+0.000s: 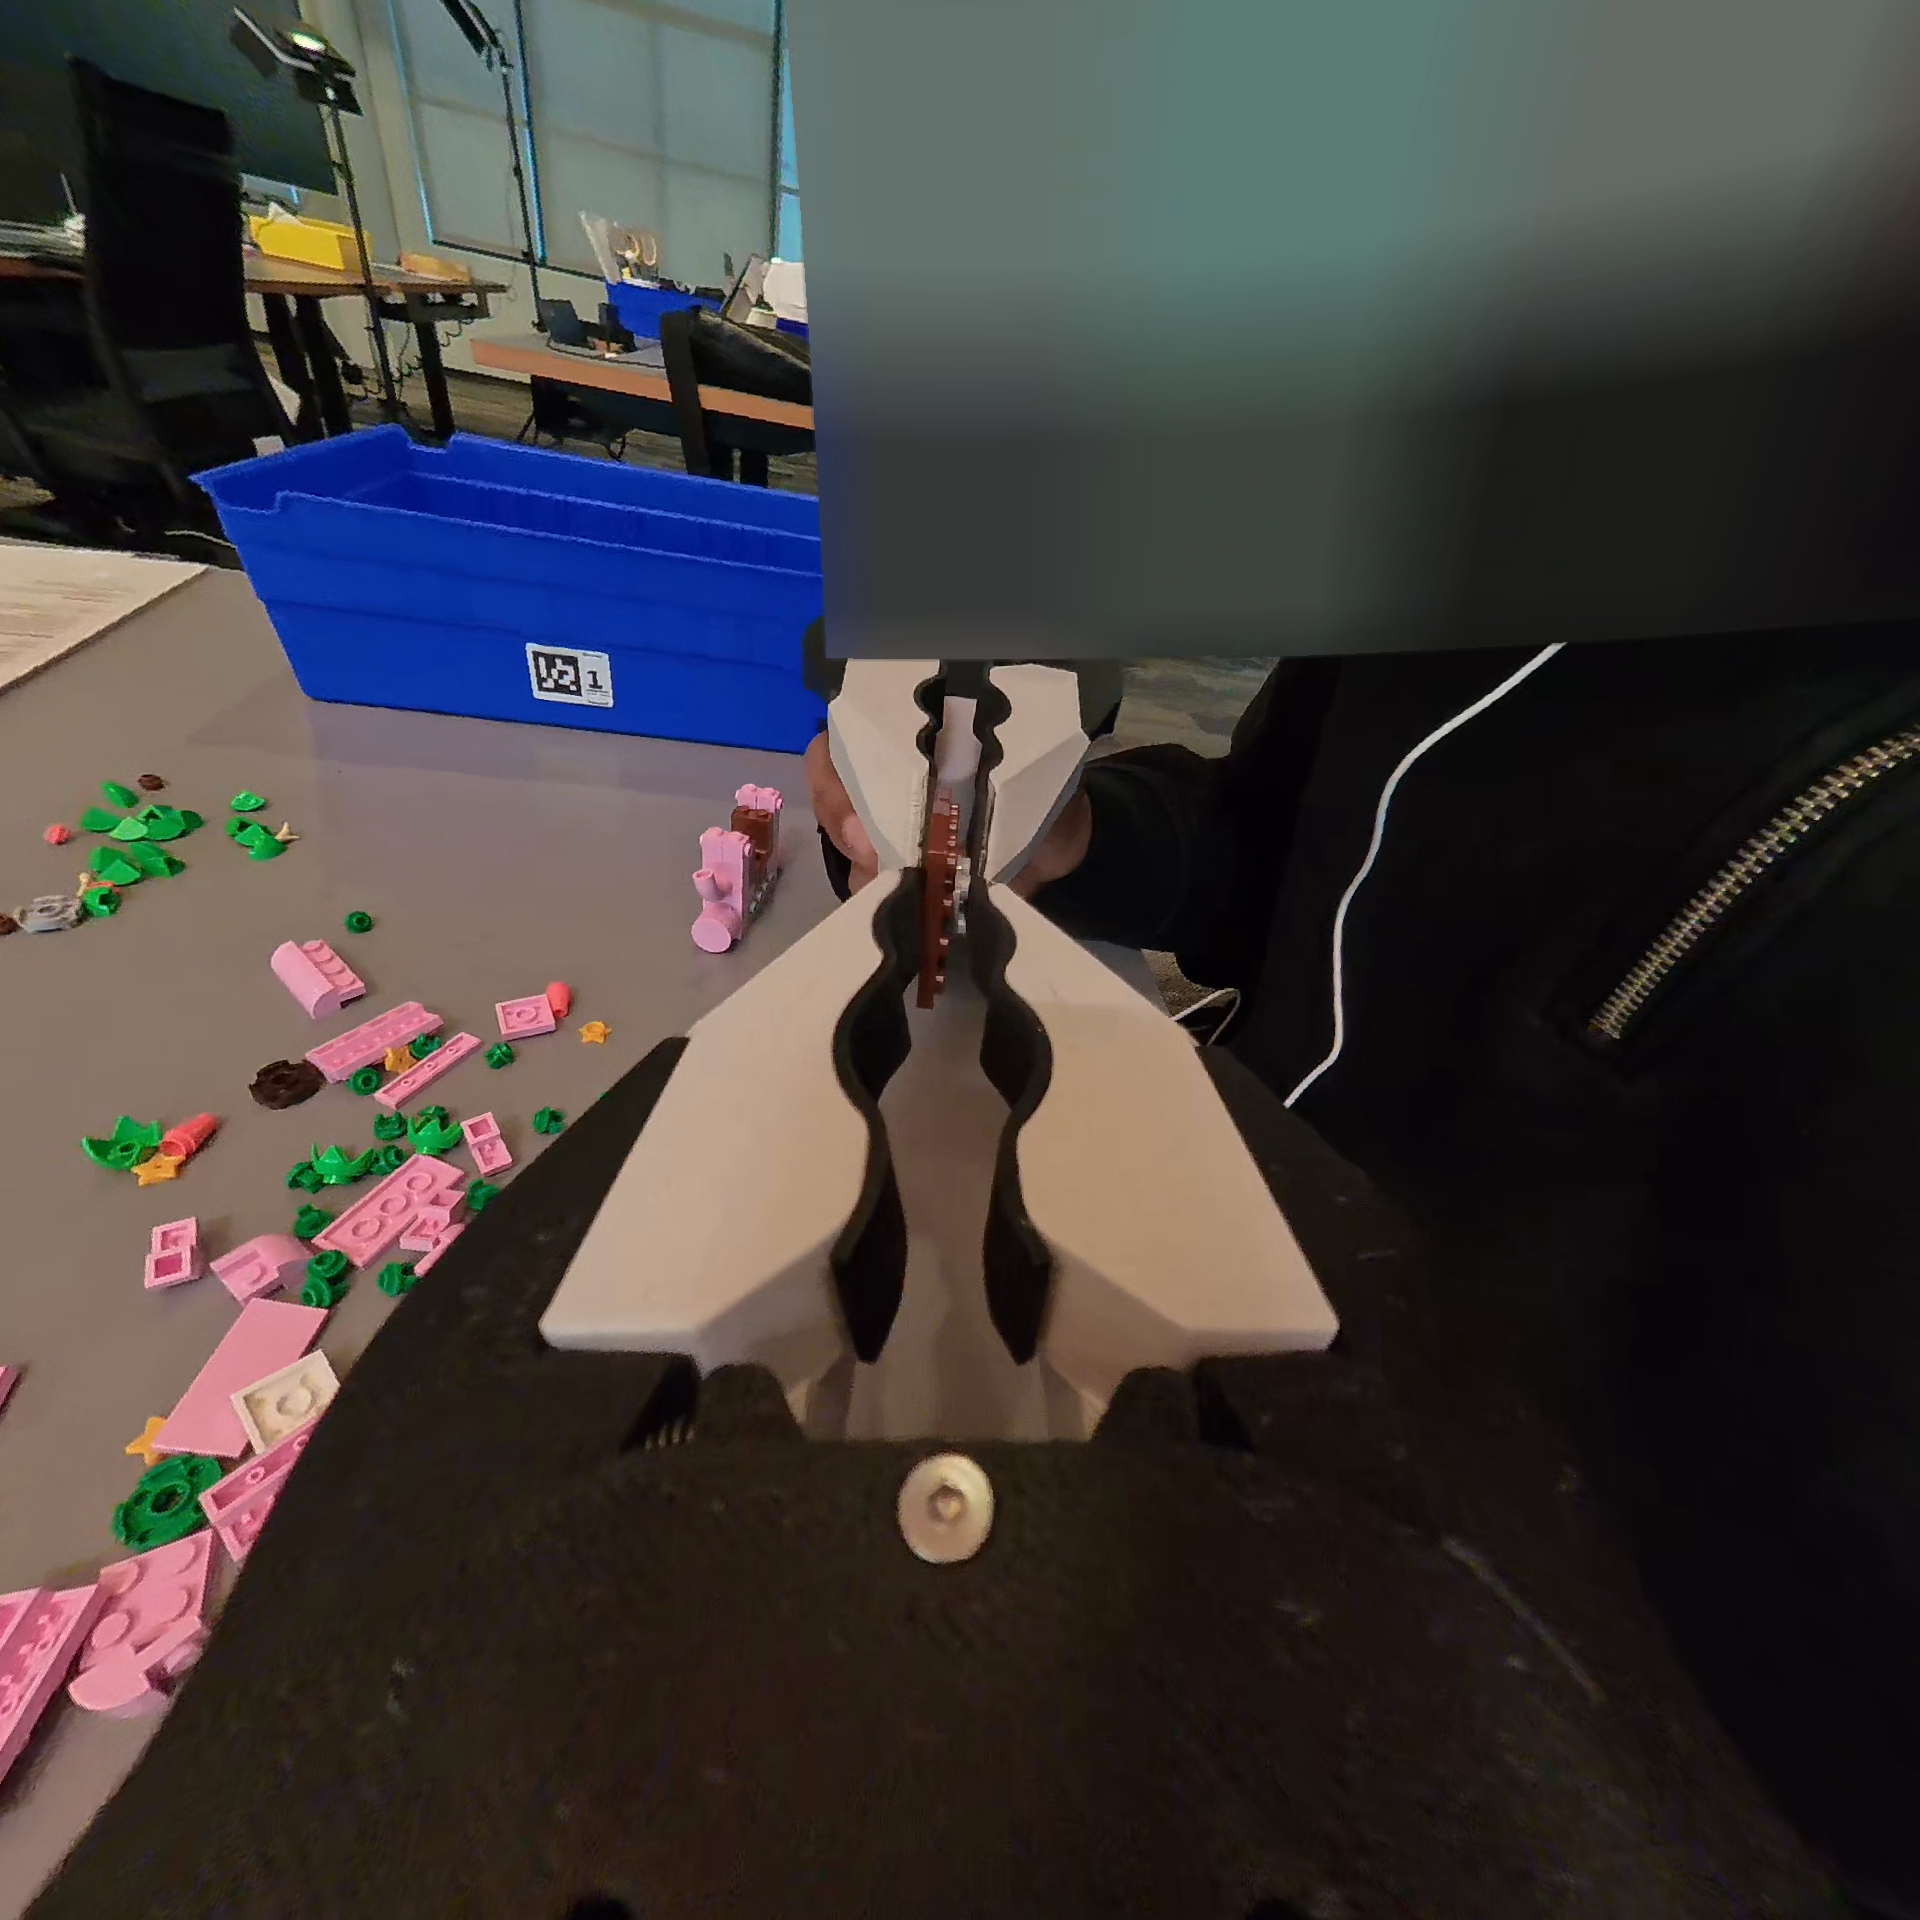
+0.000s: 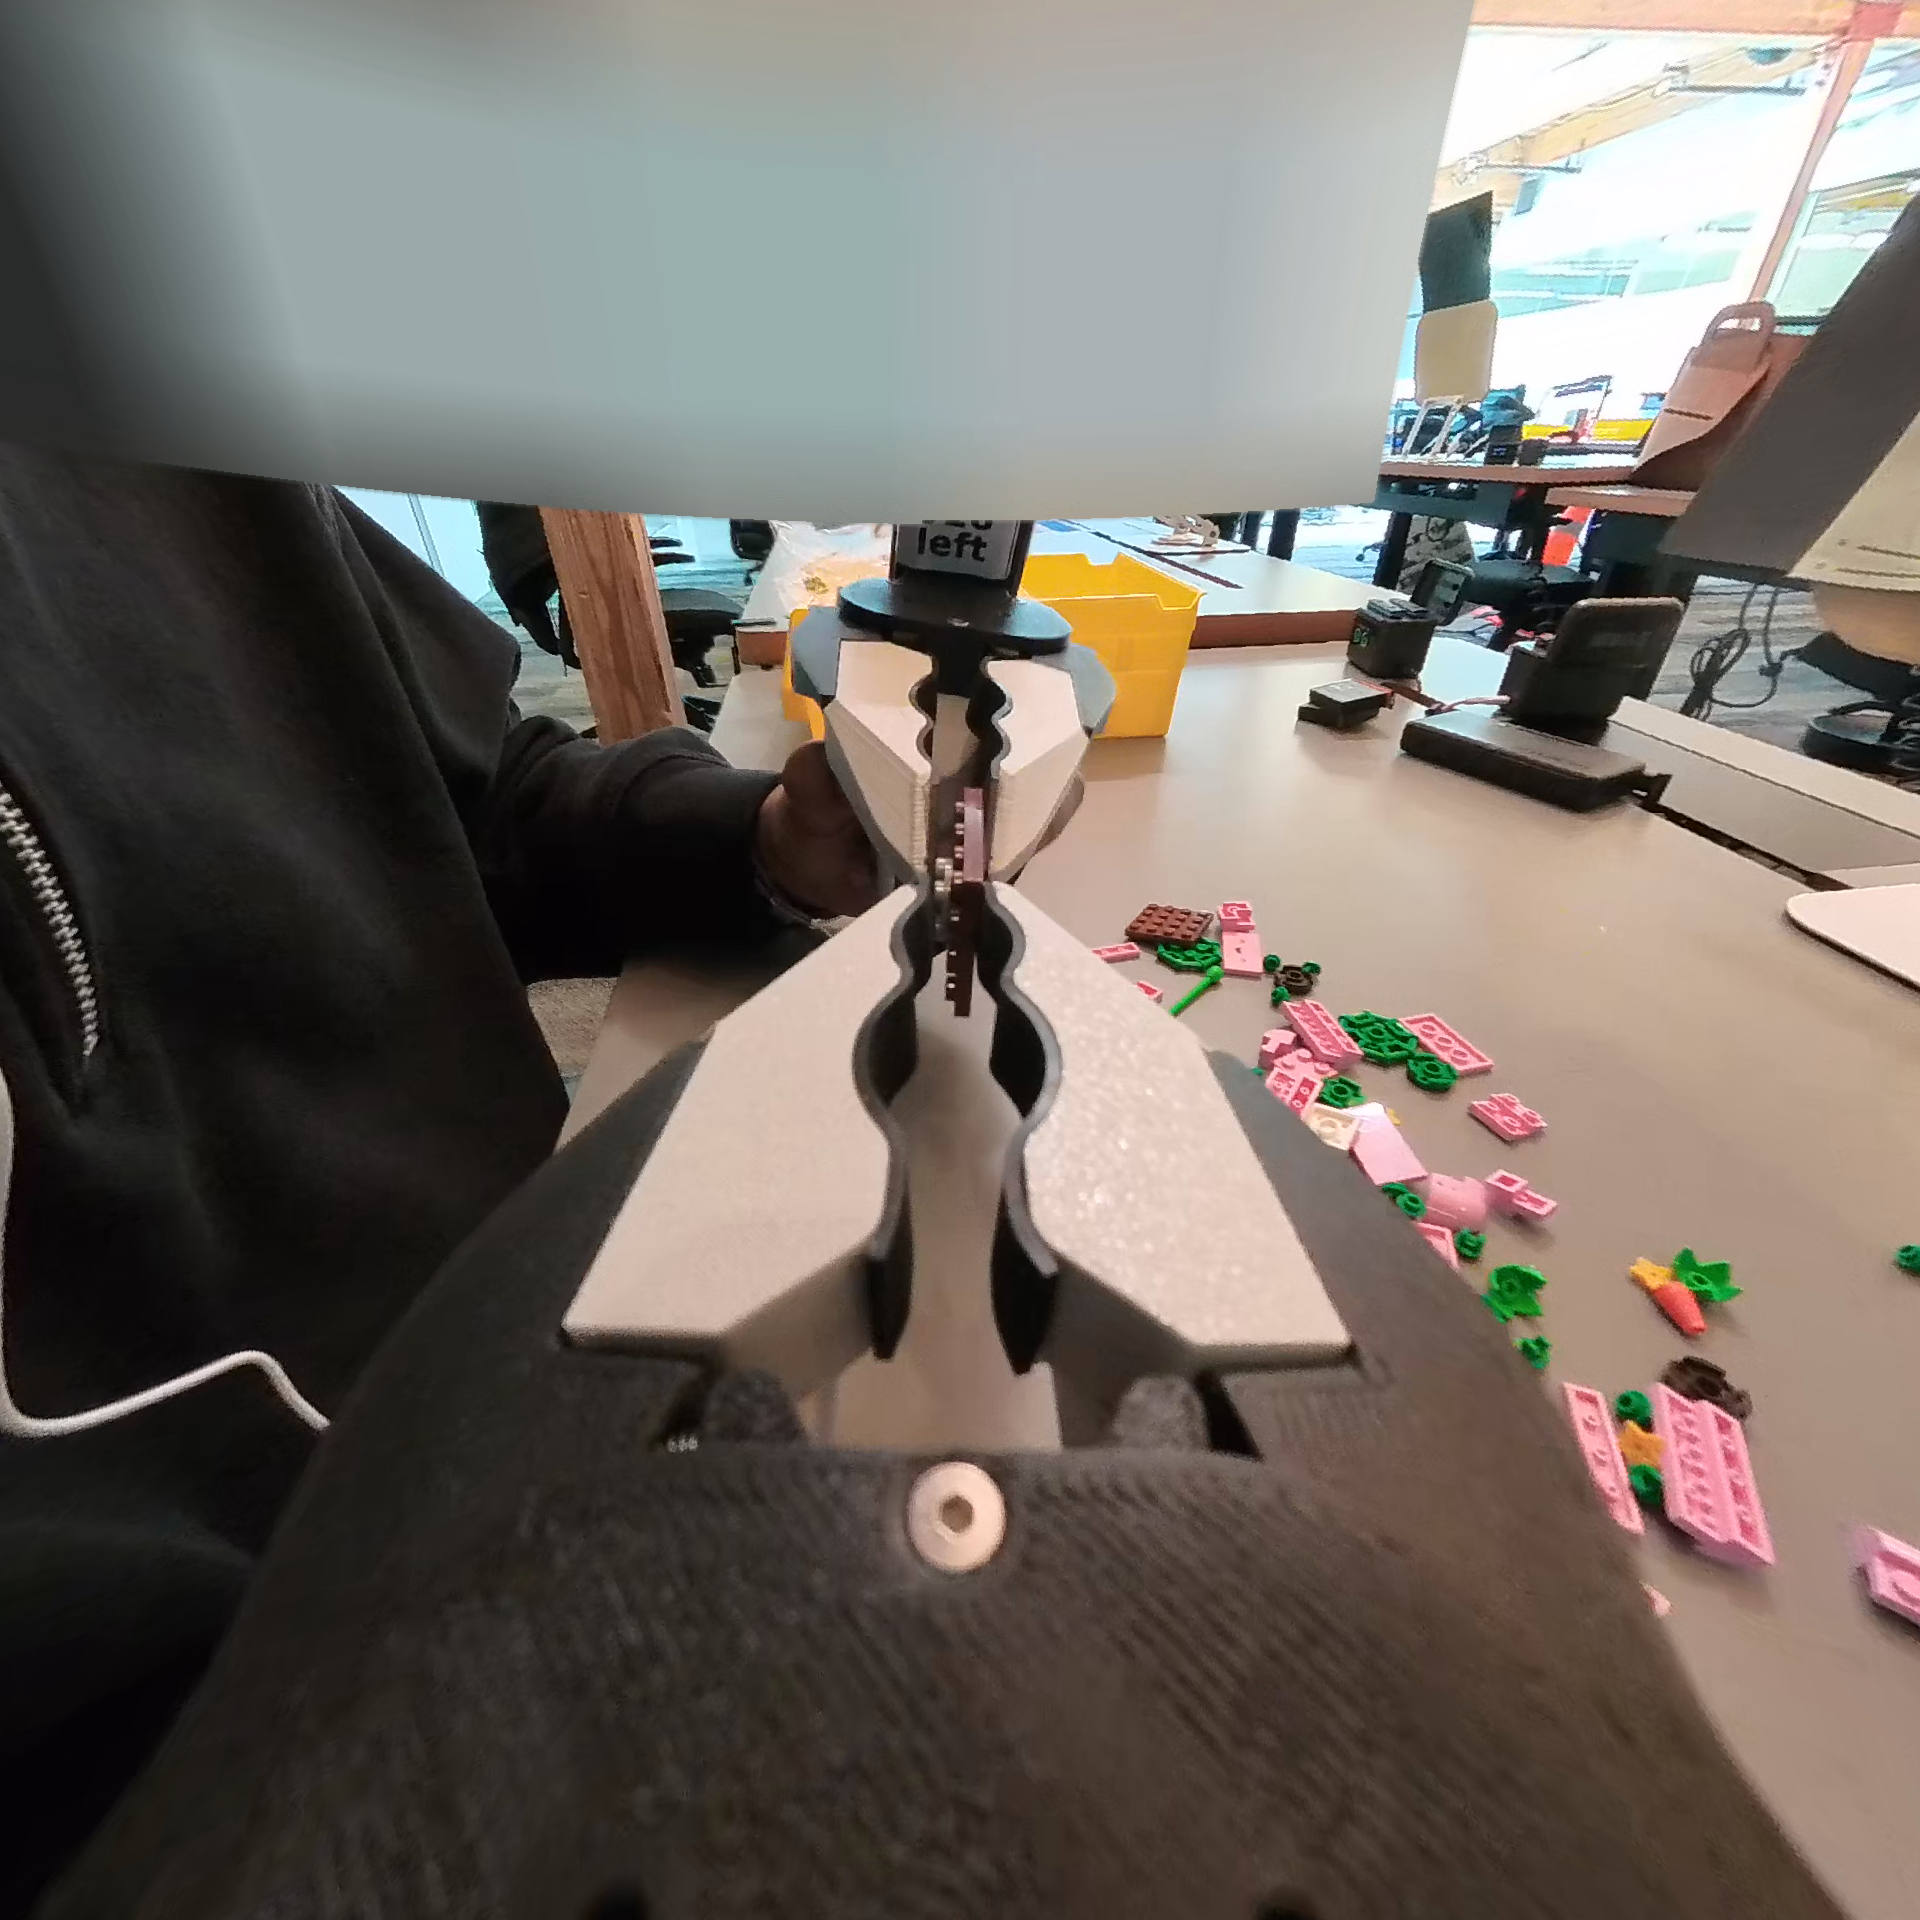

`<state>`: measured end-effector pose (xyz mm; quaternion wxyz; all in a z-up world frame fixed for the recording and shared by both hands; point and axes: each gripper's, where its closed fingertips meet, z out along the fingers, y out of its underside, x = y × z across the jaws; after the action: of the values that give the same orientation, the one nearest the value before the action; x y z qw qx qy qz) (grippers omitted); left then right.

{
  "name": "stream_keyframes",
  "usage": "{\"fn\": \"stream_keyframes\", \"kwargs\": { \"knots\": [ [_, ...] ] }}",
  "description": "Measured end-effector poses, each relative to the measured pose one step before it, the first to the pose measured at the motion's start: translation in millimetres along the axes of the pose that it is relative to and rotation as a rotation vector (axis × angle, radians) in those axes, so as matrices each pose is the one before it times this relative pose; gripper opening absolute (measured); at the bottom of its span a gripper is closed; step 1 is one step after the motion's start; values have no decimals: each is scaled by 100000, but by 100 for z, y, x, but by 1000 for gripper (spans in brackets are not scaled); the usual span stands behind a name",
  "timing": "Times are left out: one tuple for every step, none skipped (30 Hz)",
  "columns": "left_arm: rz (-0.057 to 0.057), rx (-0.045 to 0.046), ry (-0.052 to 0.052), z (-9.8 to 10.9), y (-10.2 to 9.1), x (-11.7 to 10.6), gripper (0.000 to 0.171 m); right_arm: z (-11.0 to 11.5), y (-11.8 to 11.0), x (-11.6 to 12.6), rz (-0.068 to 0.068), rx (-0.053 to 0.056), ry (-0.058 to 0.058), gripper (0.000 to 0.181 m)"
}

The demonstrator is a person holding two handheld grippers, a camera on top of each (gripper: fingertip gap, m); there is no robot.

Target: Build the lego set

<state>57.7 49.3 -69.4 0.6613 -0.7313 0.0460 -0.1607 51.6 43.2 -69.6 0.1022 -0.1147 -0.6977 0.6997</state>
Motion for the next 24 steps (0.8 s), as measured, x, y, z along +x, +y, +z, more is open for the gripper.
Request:
{"fn": "stream_keyframes", "kwargs": {
  "knots": [
    [96, -459, -364, 15, 3, 22, 5, -12, -1, -10, 137, 146, -204, 6],
    [-213, -480, -179, 17, 24, 2, 5, -19, -12, 1, 186, 151, -189, 6],
    [-294, 49, -107, 17, -18, -50, 5, -18, -1, 35, 329, 212, -40, 6],
    [-419, 423, 362, 13, -36, -24, 5, -8, -22, 35, 358, 362, -24, 6],
    [241, 812, 601, -11, -55, 26, 6, -5, -50, -11, 655, 548, -453, 6],
    [1458, 1178, -241, -12, -88, -22, 6, 14, -57, 2, 687, 598, -233, 6],
    [1645, 1003, -595, -19, -54, -67, 5, 21, -10, 54, 238, 273, 203, 6],
    [1529, 1022, -838, 1, -32, -102, 5, 4, 19, 89, -113, 75, 573, 6],
    [1384, 880, -814, -4, -41, -55, 6, 6, -22, 65, -373, 307, 609, 6],
    [681, 82, -129, -16, -8, 44, 6, 7, -14, -32, -278, 325, -36, 6],
    [366, -216, 1, -25, 6, 21, 5, 28, 17, -22, 110, 237, -161, 6],
    [160, 64, -116, -52, -34, 1, 5, 45, -1, 23, 262, 362, 29, 6],
    [85, 161, 31, -38, -49, 15, 4, 28, -11, 62, 125, 426, 263, 6],
    [23, 92, -393, -38, -32, -63, 4, 5, 3, 105, -84, 326, 579, 7],
    [92, 325, -324, -40, -44, -55, 4, -25, 26, 115, -338, 23, 732, 8],
    [-314, 325, 148, -46, -50, -21, 4, -48, -36, 73, -545, 176, 634, 11],
    [-633, 580, 187, -58, -90, -27, 4, -35, -37, 15, -423, 323, 210, 12],
    [-753, 534, 412, -57, -77, -10, 5, -16, -44, -4, 62, 369, -26, 13],
    [-651, 343, 483, -47, -50, 8, 4, 1, -25, -16, 405, 235, -255, 15],
    [-472, 428, 212, -42, -59, -11, 4, 19, 11, 2, 539, 51, -283, 16],
    [-476, 510, 218, -34, -70, -1, 5, 27, 42, -28, 572, -98, -440, 17],
    [-623, 556, 229, -15, -79, -3, 5, 41, 51, -64, 600, -156, -641, 18],
    [-769, 687, 117, -9, -90, -20, 5, 52, 80, -92, 655, -290, -843, 18],
    [-830, 655, 78, 6, -88, -36, 5, 70, 113, -74, 679, -518, -780, 18]
  ]
}}
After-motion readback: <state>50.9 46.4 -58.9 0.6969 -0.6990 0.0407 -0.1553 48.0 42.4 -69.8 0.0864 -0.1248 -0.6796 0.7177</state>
